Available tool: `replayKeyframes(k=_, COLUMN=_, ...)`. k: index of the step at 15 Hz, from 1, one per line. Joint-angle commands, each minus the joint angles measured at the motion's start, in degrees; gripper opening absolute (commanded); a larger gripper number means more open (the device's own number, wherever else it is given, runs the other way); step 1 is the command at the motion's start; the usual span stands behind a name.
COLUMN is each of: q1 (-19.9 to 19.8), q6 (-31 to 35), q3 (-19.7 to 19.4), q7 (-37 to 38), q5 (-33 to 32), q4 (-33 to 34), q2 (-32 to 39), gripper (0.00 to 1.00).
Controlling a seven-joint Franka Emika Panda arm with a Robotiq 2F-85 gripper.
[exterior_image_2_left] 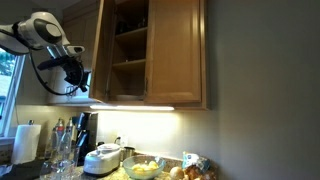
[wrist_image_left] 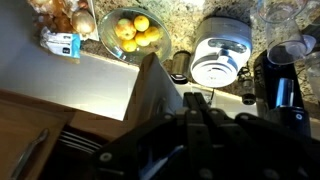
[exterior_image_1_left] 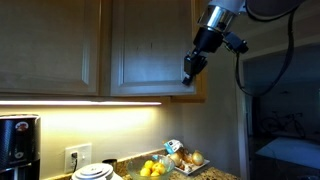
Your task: Close the top left cupboard door
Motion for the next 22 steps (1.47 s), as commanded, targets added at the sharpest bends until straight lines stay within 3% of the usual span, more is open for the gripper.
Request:
replayKeyframes(k=1, q1=-1.98, q6=5.11, q3=-3.90, q7=-0.56, q5=-1.36, q4=0.21, q2=0.69, gripper=0.05)
replayKeyframes(k=8, q1=-6.09, q6=16.63, q3=-11.17, q7=-5.58, q5=-1.60, q4=6.87, q2=9.33, gripper=0.06)
replayKeyframes(k=12, q1=-5.71, q6=19.47, q3=-12.90, q7=-7.58, q5=-0.64, q4=11.08, q2=14.92, gripper=0.06)
replayKeyframes(k=16, q1=-3.30, q6=18.58, q3=-12.77, q7=-9.34, q5=1.07, q4=7.32, q2=13.91, gripper=0.05)
replayKeyframes(k=19, q1=0.16, q6=16.85, q3=-13.46, q7=-12.14, q5=5.81, q4=1.88, q2=10.83, gripper=0.06)
replayKeyframes(k=20, q1=0.68, q6=16.43, q3=-13.23, q7=-11.90, q5=6.84, q4=-0.27, q2=9.63, gripper=0.31)
replayKeyframes(k=22, q1=1.44, q6=15.26, q3=-13.01, q7=-10.52, q5=8.85, q4=-4.13, q2=7.58, gripper=0.35)
